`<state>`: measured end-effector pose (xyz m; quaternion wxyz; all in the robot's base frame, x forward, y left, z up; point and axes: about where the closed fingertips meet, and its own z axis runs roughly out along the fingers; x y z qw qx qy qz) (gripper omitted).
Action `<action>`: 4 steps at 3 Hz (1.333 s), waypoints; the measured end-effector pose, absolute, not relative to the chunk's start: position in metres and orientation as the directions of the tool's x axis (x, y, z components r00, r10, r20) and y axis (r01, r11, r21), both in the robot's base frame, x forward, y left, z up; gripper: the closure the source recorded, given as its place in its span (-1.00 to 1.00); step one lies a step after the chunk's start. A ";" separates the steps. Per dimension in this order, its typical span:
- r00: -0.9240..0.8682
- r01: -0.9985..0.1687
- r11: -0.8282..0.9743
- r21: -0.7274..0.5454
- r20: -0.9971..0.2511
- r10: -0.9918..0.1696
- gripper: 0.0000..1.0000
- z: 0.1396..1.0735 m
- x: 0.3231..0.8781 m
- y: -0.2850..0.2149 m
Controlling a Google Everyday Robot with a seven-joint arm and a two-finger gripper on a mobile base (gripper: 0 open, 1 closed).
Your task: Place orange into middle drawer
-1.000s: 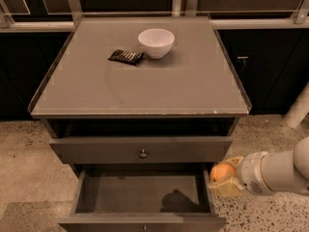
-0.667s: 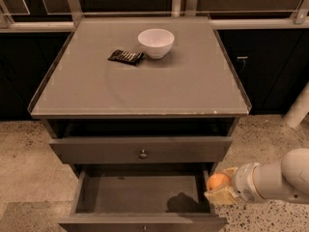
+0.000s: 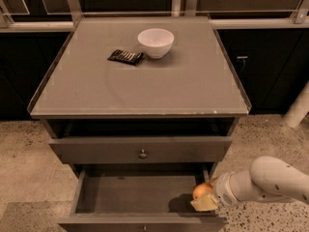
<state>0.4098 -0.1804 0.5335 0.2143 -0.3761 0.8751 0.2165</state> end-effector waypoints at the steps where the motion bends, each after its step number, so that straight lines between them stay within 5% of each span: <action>1: -0.626 -0.768 0.586 0.258 -0.495 -0.602 1.00 0.474 0.418 -0.150; 4: -0.677 -0.723 0.615 0.314 -0.503 -0.538 1.00 0.434 0.445 -0.150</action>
Offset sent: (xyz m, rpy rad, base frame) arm 0.0107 0.0417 -0.0852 -0.0300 0.0828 0.0715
